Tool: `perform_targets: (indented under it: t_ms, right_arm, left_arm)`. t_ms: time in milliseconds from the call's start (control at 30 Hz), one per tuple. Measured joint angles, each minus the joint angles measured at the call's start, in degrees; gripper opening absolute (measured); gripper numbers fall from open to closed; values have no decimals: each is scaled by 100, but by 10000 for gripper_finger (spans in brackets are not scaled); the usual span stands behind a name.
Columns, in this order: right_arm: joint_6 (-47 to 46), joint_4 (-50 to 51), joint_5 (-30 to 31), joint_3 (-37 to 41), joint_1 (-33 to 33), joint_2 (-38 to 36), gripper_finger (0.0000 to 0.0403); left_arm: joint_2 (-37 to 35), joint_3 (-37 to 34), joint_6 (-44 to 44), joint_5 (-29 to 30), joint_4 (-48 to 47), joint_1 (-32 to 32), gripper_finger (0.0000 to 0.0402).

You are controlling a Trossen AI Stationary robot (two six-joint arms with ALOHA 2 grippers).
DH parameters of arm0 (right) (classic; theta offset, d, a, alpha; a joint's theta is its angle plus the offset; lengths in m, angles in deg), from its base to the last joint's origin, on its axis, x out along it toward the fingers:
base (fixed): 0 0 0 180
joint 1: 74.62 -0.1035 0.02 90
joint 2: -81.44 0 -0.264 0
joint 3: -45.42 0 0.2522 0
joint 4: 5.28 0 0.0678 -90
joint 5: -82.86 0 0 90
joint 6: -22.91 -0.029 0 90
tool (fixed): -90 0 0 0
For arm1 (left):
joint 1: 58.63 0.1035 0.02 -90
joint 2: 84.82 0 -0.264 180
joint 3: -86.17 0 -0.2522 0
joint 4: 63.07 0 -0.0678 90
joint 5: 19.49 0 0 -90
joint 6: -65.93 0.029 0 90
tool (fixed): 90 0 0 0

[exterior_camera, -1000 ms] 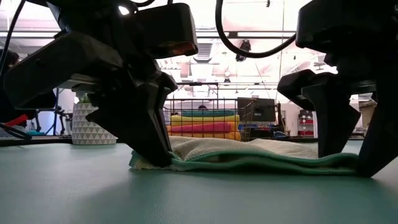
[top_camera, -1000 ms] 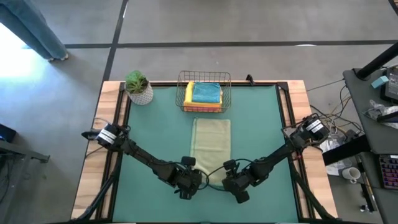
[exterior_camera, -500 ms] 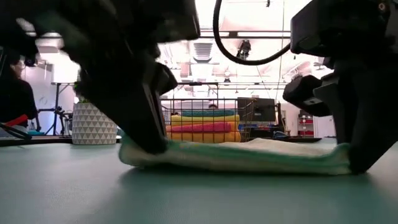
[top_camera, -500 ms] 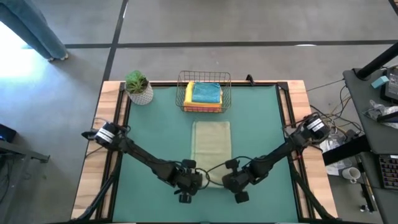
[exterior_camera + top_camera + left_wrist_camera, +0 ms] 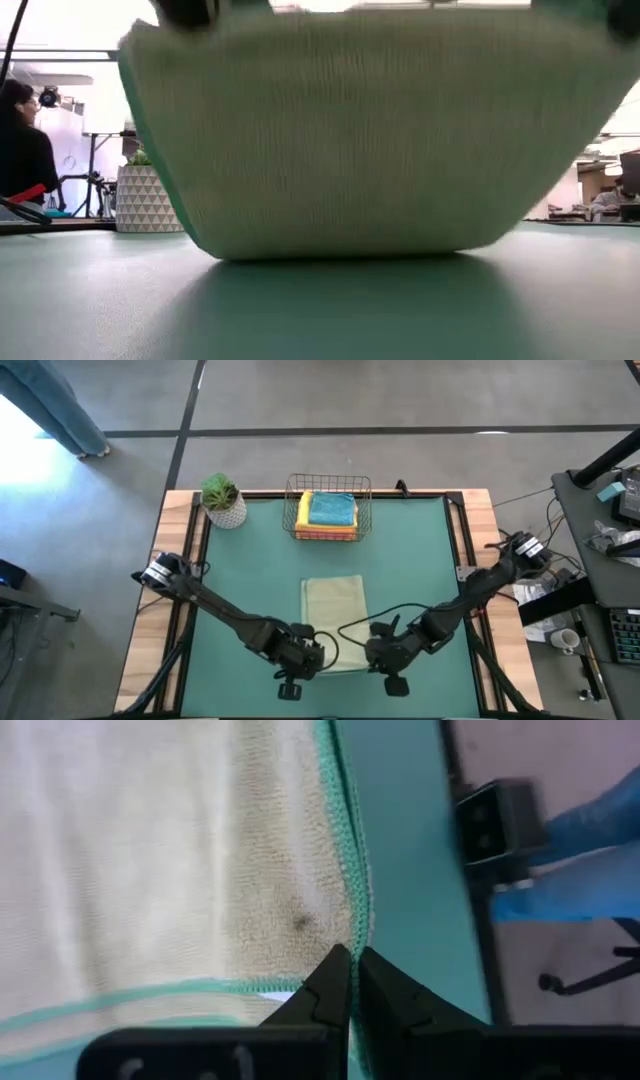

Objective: Fold microfiber towels
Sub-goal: Fold the green microfiber towel

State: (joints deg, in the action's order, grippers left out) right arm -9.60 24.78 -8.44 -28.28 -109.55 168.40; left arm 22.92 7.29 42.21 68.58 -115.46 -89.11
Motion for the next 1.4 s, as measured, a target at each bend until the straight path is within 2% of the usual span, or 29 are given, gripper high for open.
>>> perform_targets:
  t_ms: [133,233,400,567,733,1000,1400]
  right_arm:
    - [-152,254,123,-242,-99,-138,11]
    - [-104,826,500,-353,-97,-146,11]
    - [-67,1593,1403,-336,186,-146,11]
    - [-45,1681,1973,-239,655,-146,11]
    - [-44,1682,2096,-99,1182,-146,11]
    - [-90,1386,2082,278,1648,-146,11]
    - [-56,1021,2020,547,2008,-146,16]
  left_arm:
    - [-76,526,-155,163,-547,-46,0]
    - [-80,796,-147,724,-753,-55,0]
    - [-76,620,-153,1636,-953,108,0]
    - [31,309,-446,1774,-1233,444,0]
    - [44,-9,-453,1959,-1235,830,0]
    - [44,-137,-592,2006,-1412,1422,0]
    - [33,-336,-390,1995,-1326,1705,0]
